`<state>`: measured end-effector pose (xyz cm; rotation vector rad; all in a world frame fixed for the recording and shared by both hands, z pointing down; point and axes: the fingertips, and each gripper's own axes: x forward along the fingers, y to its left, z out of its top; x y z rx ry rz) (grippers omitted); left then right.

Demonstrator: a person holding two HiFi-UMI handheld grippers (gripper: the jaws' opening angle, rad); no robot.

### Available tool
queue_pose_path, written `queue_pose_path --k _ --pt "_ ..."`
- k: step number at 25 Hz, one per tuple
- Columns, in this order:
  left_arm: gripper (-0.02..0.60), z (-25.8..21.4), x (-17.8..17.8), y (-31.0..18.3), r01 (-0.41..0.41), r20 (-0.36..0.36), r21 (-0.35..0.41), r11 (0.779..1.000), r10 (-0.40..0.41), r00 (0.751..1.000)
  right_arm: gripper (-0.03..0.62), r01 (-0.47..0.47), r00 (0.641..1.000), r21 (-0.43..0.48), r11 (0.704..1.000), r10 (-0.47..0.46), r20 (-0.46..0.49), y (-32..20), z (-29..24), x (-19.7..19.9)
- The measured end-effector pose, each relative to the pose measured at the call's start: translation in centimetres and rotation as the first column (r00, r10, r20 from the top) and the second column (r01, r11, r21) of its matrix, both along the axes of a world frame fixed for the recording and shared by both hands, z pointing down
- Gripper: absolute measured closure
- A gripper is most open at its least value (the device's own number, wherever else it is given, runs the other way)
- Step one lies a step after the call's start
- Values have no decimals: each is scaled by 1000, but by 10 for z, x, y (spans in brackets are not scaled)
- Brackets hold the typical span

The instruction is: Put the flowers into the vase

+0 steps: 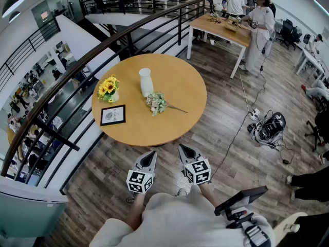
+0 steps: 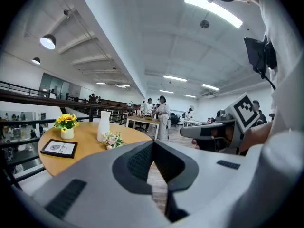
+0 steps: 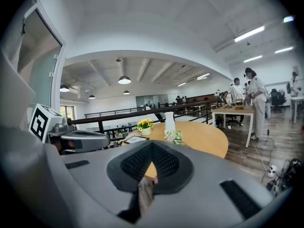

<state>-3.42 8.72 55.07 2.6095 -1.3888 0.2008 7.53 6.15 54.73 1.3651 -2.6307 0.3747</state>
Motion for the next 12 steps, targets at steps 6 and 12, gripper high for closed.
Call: queue_pose_path --k 6,12 --pt "575 2 4 1 21 14 -10 1000 -21 1000 586 10 1000 -10 1000 -10 6 2 2 6" --pt "575 6 14 5 22 16 -23 999 -22 1000 586 21 1000 -19 1000 -21 8 6 5 12"
